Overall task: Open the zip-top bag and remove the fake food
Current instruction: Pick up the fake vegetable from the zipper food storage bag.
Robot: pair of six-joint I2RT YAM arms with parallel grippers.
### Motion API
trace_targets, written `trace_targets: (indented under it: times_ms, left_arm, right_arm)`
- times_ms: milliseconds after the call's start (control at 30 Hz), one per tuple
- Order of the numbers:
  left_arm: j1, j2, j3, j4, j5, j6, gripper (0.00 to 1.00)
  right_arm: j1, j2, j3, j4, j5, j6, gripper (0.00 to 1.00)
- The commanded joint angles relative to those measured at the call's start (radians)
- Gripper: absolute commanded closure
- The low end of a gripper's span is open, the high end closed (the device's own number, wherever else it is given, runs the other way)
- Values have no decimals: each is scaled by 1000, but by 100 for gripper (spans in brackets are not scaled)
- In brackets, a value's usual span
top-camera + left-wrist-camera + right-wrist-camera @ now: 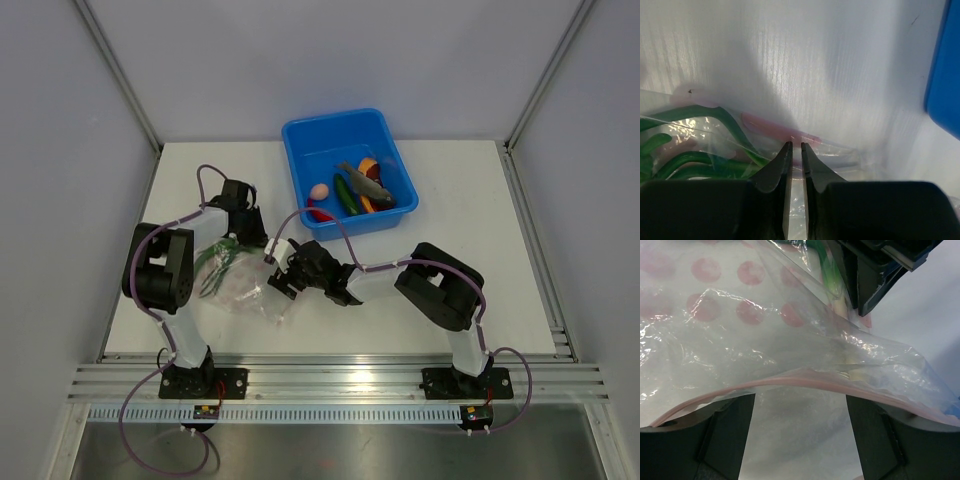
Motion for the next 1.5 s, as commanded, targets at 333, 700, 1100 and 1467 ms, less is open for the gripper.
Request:
trace_targets:
  times_ms: [333,700,1100,1467]
  left_arm:
    - [-58,-5,39,-66,68,110,85]
    - [-67,21,44,-104,23,119,84]
    - [-127,71,61,-156,2,165,89]
    - [-163,102,84,-198,-21,187,97]
  right_arm:
    - [8,26,57,47,36,-9,17]
    - [0,43,68,70,71,17,16]
    - [-32,65,76,96,83,19,15]
    - [-95,82,118,59,46,71,16]
